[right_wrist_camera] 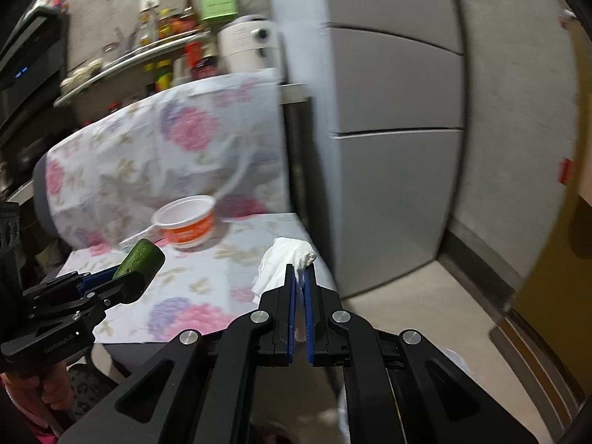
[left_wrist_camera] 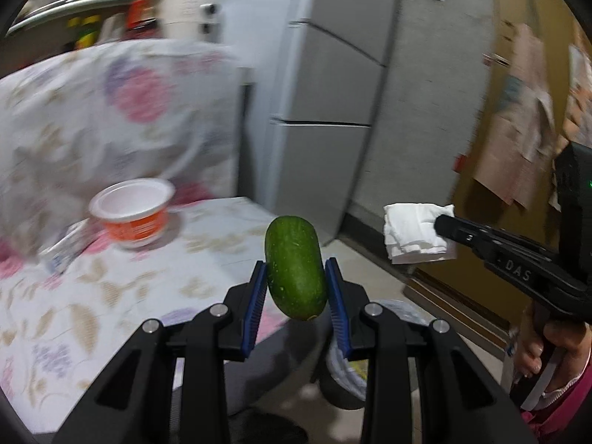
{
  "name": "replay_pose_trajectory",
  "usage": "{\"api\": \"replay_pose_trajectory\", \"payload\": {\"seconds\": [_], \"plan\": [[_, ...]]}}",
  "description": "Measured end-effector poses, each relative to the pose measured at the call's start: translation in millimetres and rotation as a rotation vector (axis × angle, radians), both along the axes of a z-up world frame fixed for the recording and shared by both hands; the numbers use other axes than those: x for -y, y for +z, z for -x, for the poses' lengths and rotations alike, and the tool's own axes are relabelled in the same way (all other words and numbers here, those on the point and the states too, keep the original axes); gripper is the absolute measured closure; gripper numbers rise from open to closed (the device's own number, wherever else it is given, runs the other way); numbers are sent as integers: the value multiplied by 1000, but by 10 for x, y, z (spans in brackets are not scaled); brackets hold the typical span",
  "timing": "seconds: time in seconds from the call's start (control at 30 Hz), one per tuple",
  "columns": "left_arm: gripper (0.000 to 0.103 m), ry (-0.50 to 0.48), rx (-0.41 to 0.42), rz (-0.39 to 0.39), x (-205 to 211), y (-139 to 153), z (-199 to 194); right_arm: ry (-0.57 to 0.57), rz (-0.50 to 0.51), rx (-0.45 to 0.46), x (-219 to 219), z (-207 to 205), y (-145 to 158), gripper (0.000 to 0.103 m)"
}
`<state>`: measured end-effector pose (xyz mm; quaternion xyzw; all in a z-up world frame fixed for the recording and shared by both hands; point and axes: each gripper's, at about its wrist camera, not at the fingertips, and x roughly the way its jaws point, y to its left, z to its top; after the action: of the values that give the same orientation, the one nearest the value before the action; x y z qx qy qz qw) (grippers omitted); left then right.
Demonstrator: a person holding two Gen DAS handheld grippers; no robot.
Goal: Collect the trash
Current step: 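Carry cucumber and tissue over the bin and open both tools to drop them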
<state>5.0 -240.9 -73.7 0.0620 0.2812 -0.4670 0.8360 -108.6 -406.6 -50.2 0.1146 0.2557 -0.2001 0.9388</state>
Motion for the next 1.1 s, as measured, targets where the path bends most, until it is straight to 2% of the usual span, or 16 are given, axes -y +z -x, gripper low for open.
{"api": "replay_pose_trajectory", "payload": {"seconds": [0.13, 0.33, 0.5, 0.57, 0.67, 0.7, 0.77, 0.9, 0.93, 0.97, 1.0, 1.1], "plan": [[72, -139, 3, -15, 435, -95, 299, -104, -14, -6, 266, 388, -79, 98], [72, -298, -36, -82, 1050, -395, 681, -250, -78, -69, 695, 832, -462, 98], [73, -358, -55, -138, 1388, -632, 839, -322, -174, -152, 1038, 969, -910, 96], [72, -382, -61, -158, 1540, -710, 891, -326, -249, -178, 1196, 976, -1132, 92], [72, -408, -60, -183, 1751, -805, 926, -355, -289, -195, 1345, 998, -1317, 83], [72, -412, -62, -191, 1809, -831, 927, -360, -294, -192, 1365, 1013, -1337, 81], [72, -423, -79, -208, 1945, -921, 922, -371, -296, -187, 1432, 1049, -1369, 68], [69, -428, -90, -232, 2033, -1022, 926, -400, -293, -167, 1524, 1146, -1354, 66], [66, -436, -94, -226, 2018, -1011, 922, -405, -291, -163, 1538, 1157, -1338, 66], [56, -439, -95, -221, 2006, -993, 913, -409, -290, -156, 1547, 1173, -1317, 66], [53, -432, -90, -214, 1981, -969, 898, -410, -290, -152, 1556, 1180, -1297, 66], [53, -407, -82, -203, 1928, -908, 844, -405, -269, -129, 1540, 1166, -1165, 66]]}}
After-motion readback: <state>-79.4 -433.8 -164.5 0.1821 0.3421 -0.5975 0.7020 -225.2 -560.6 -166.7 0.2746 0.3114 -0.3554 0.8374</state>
